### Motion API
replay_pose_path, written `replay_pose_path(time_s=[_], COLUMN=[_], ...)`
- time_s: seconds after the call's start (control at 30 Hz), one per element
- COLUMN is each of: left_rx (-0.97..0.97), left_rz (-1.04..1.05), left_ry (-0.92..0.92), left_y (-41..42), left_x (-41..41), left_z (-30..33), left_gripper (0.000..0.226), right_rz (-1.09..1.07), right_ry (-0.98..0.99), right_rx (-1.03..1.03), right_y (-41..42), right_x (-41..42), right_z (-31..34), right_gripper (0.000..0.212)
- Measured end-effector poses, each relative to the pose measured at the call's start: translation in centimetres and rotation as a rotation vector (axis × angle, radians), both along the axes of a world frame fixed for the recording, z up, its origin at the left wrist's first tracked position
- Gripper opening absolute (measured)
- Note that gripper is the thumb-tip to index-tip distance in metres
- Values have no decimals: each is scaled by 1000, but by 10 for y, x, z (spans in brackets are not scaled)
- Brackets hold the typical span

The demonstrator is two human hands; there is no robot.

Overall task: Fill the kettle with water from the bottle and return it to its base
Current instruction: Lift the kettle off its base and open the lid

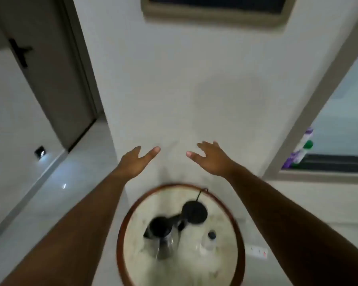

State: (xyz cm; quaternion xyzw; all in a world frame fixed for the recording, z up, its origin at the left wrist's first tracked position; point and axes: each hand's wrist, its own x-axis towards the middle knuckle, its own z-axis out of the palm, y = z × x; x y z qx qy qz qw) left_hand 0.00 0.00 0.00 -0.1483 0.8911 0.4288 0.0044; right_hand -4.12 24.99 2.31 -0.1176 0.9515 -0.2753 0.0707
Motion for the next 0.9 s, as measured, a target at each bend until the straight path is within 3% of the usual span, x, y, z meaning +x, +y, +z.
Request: replay_pose_path(time_s=[0.17,0.27,0.4,0.5,0.6,0.67,0.8,0.9], left_rx=[115,112,122,146,139,123,165,185], left_rz=[-32,-99,-163,-70,-9,11,17,5], left_ry=[-211,-334,-221,-196,-138,-121,-71,-72], left_y=[7,11,18,20,21,21,19,18], left_x=[48,73,80,79,78,78,80,79], left_z=[-136,-214,-274,-299,-309,-311,-310,-311], left_gripper=[109,130,94,93,84,82,82,82], right_rz=[75,99,119,72,105,102,134,111], right_ry=[-264,-375,-373,-256,-47,-16,-100,-404], right_rx=[85,89,199,291,483,488,372,38], right_y=[-27,-44,-65,-80,-90,-92,-88,-62], right_x=[32,41,34,38,38,36,28,9], right_z=[-148,-225,-287,-309,-313,-312,-298,-278], right_gripper=[80,82,90,92,77,68,58,46])
